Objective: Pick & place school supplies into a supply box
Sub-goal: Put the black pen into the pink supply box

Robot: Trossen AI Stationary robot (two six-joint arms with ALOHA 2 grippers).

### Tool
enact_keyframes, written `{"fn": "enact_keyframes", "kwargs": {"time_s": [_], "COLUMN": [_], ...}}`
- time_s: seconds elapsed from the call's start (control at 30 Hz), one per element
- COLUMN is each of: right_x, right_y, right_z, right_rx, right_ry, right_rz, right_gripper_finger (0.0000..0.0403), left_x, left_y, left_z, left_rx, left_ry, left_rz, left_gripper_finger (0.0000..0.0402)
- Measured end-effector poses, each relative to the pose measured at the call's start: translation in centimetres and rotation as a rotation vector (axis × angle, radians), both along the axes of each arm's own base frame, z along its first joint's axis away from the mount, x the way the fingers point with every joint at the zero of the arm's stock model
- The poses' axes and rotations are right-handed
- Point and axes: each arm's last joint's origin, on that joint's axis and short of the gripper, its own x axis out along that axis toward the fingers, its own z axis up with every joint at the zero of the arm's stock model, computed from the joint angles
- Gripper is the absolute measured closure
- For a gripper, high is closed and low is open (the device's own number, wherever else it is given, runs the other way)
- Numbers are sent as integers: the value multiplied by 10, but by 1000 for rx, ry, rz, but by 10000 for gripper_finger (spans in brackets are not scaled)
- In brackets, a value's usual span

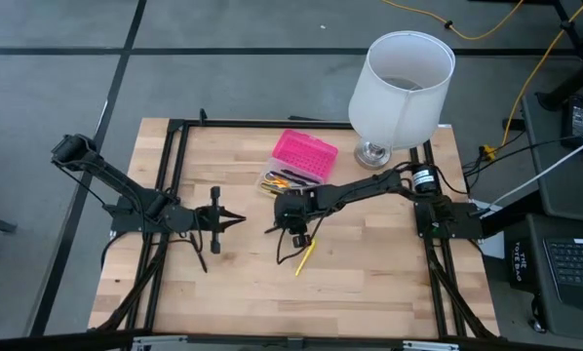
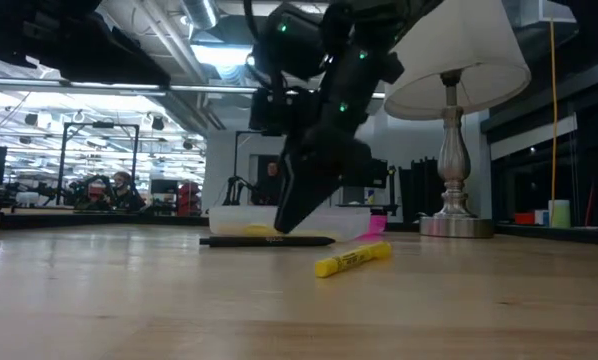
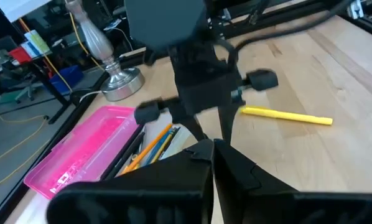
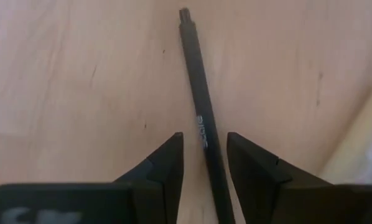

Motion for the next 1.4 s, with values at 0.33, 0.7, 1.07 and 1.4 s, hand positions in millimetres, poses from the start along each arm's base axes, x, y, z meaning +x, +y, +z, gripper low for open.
{"fn": "enact_keyframes", "kwargs": {"time_s": [0.33, 0.7, 1.07, 1.4], "right_x": [4, 3, 1, -5], "right_y": [0, 1, 8, 12], "right_z": [-17, -20, -22, -2], "right_rx": [13, 66, 137, 180], "right_ry": [17, 49, 61, 44], "right_rz": [-23, -25, 49, 96], "right_gripper_finger": [276, 306, 377, 377], "left_x": [0, 0, 0, 0], "left_y": [0, 0, 0, 0], "left_z": [0, 1, 0, 0], "left_rx": [-2, -1, -1, 90], "left_ry": [-5, -6, -5, 11], "left_rz": [2, 4, 4, -26], "left_gripper_finger": [397, 398, 396, 398]}}
